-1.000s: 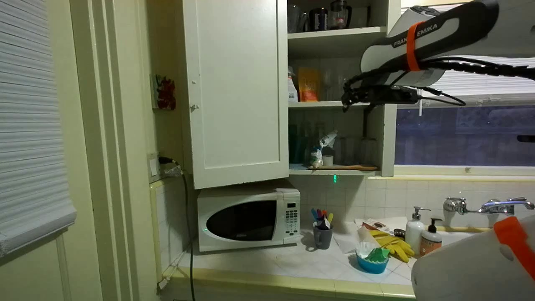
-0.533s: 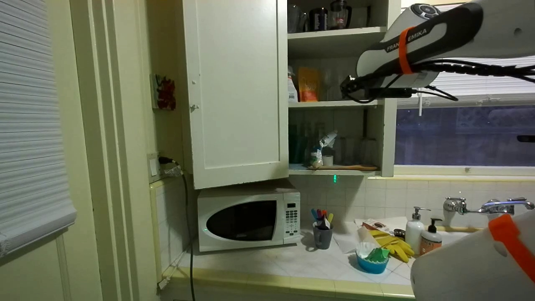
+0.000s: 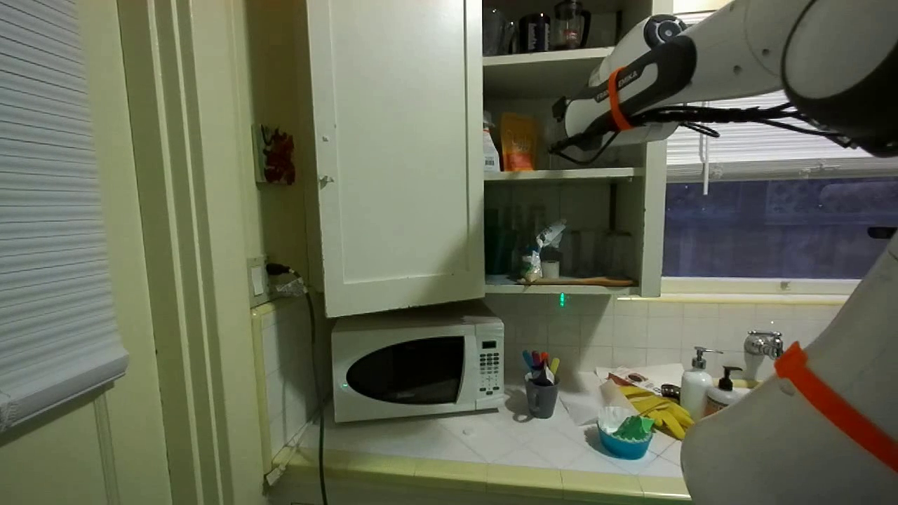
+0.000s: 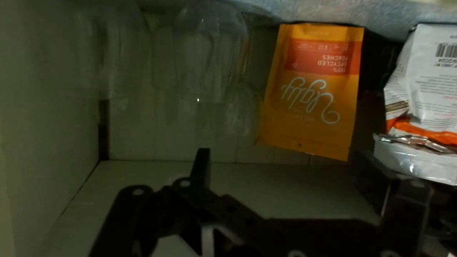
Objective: Move the orange packet to the bottom shelf
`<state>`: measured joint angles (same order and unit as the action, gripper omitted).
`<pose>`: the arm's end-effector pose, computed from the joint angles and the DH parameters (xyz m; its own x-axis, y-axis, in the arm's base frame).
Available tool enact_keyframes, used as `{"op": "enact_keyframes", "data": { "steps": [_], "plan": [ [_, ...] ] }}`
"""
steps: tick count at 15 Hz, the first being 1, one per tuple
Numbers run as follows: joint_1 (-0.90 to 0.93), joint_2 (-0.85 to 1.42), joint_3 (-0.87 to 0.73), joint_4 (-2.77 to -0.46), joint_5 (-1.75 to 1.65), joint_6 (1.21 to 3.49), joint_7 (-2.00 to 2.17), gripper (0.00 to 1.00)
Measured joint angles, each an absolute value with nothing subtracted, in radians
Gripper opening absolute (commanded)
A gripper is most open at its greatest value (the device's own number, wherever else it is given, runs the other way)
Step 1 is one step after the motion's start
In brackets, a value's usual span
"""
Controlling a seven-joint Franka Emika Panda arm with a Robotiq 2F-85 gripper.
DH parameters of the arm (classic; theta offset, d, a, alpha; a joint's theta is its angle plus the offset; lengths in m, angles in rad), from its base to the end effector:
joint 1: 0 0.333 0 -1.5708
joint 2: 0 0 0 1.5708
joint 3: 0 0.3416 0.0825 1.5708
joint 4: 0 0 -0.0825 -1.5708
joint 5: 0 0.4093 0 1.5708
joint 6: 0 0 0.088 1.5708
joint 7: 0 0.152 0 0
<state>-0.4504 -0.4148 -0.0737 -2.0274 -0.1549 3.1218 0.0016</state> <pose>0.4405 -0.2526 0.8213 0.1150 0.0764 0.9904 -0.4856 -0.8655 0.1232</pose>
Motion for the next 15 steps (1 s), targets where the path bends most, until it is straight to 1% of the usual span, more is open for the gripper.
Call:
{"op": "enact_keyframes", "data": {
  "steps": [3, 8, 15],
  "plan": [
    [-0.523, -0.334, -0.015, -1.942, -0.167, 3.124, 0.022, 1.0],
    [-0.552, -0.31, 0.017, -1.927, -0.169, 3.124, 0.029, 1.0],
    [-0.708, -0.19, 0.184, -1.838, -0.235, 3.124, 0.121, 1.0]
  ]
}}
